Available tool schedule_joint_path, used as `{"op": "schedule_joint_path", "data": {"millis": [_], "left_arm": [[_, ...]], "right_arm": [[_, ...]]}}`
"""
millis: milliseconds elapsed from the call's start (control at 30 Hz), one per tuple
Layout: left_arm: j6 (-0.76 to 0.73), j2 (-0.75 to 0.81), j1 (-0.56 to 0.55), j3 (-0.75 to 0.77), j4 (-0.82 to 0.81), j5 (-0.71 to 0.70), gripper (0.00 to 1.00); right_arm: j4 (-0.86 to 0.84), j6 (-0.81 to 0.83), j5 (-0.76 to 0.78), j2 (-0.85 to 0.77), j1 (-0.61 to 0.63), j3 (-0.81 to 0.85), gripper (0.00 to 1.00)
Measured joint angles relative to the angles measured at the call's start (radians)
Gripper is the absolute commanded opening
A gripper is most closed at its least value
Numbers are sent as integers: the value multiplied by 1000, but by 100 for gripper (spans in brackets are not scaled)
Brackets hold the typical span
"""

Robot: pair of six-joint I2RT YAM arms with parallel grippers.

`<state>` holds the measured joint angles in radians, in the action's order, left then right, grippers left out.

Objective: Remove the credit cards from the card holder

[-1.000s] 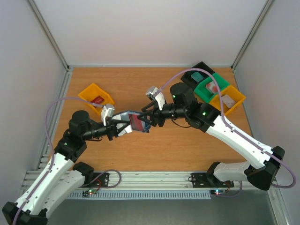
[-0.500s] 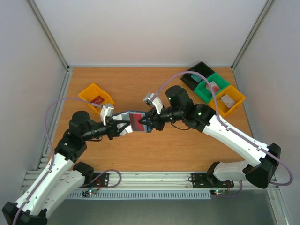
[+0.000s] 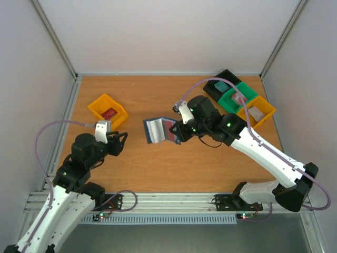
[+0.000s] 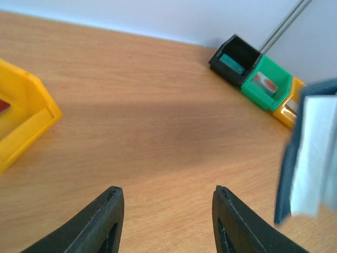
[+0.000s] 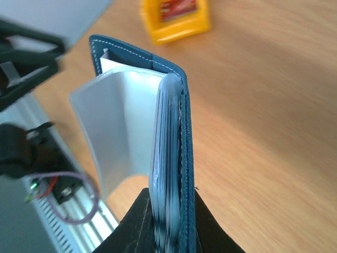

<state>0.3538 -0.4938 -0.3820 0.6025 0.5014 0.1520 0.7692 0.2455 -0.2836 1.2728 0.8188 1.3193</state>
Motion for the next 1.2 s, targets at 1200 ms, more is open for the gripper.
{"op": "schedule_joint_path", "data": {"millis": [1200], "left_arm": [[154, 74, -58, -86, -104, 394, 30]], "right_arm": [[75, -127, 182, 218, 290, 266, 1]]}}
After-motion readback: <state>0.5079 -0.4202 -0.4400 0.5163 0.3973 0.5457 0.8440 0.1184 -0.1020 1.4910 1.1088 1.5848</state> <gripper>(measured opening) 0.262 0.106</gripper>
